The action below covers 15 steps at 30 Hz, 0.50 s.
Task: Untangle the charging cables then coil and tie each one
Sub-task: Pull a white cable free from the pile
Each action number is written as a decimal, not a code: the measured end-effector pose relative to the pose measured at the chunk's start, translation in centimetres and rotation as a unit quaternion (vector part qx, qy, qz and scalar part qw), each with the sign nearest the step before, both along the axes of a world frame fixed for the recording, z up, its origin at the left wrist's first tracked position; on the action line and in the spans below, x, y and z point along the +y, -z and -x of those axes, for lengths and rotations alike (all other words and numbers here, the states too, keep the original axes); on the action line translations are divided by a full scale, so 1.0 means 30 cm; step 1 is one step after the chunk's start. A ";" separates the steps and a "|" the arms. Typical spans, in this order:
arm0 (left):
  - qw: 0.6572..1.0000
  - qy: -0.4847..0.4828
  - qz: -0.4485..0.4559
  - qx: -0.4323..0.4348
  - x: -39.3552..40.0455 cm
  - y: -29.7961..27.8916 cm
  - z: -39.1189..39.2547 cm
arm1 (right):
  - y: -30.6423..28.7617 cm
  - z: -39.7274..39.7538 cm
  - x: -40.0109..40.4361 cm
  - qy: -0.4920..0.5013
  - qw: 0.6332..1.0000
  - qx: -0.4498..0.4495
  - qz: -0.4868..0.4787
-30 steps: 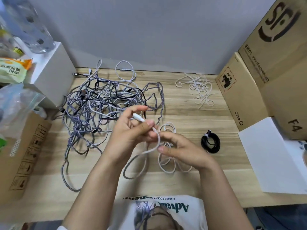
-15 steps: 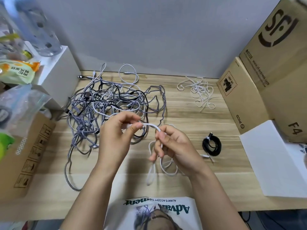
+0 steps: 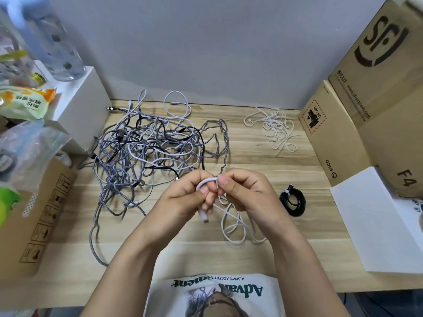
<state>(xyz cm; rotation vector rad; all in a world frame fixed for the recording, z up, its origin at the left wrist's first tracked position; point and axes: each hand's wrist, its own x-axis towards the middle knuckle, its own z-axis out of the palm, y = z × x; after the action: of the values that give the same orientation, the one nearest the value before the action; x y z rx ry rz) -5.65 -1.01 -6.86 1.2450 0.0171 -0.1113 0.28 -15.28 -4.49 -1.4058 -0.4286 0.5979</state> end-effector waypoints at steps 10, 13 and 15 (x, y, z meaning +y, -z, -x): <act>0.886 0.180 0.427 0.013 0.003 -0.024 -0.015 | 0.032 -0.006 0.038 0.068 0.995 -0.041 0.058; 0.875 0.108 0.471 -0.029 0.012 -0.046 -0.048 | 0.079 0.001 0.039 -0.014 0.990 -0.054 0.129; 0.902 0.026 0.430 -0.038 0.017 -0.067 -0.066 | 0.074 0.026 0.040 -0.076 0.982 -0.047 0.169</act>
<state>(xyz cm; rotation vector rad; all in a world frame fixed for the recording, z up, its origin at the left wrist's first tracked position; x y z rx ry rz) -3.66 -0.50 -4.86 0.3598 -0.1236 -0.0986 -0.50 -14.09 -6.70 -1.7418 -0.5293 0.7564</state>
